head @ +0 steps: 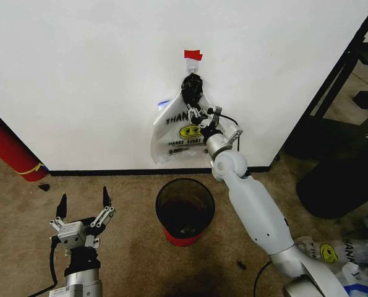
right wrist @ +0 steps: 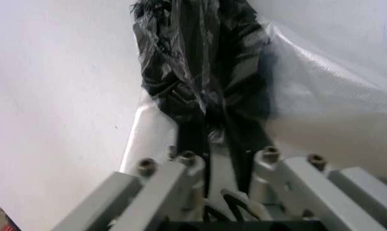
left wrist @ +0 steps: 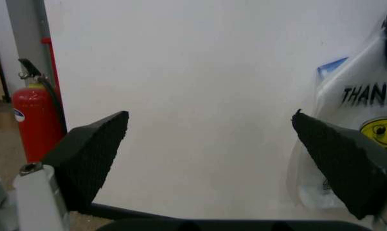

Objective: Pick up the garbage bag from the wall and place it over the trash bin.

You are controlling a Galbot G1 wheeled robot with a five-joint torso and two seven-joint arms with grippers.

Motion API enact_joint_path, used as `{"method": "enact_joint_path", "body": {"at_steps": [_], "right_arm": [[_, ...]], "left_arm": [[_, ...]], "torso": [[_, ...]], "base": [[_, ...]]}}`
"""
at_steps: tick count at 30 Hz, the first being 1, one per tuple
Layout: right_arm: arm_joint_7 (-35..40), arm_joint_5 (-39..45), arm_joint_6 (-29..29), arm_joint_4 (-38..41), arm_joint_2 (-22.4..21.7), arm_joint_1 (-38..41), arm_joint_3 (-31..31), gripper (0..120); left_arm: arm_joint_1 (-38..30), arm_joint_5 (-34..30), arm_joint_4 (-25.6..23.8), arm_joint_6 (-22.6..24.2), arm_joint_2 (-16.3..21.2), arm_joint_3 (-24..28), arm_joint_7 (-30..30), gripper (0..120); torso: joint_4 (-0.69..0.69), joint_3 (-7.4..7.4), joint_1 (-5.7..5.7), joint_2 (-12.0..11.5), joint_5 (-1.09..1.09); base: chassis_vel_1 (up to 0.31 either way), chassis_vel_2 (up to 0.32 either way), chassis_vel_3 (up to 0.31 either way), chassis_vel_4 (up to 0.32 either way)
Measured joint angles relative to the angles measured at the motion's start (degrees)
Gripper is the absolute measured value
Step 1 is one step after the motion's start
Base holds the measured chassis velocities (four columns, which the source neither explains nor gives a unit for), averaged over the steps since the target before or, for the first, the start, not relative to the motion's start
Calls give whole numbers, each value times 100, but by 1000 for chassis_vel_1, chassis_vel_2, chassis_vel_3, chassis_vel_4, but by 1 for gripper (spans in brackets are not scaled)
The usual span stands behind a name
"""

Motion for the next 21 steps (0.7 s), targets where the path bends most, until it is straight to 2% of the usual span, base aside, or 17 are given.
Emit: {"method": "enact_joint_path", "body": {"at_steps": [2,9,21], "right_arm": [[22,-4,-8,25,0,-2,6,0],[76,-53,-19,141,-21,-94,28,0],[38,-564,-11,1520,-537,-1457,292,0]], "left_arm": [[-1,0,-9,3,9,1,1,100],[2,-4,-17,3,28,-4,1,100],[-44,4,6,4,34,108,2,100]], "torso": [[0,0,0,0,0],[1,0,0,0,0],[0,0,0,0,0]], "base": [[0,0,0,0],[0,0,0,0],[0,0,0,0]]}}
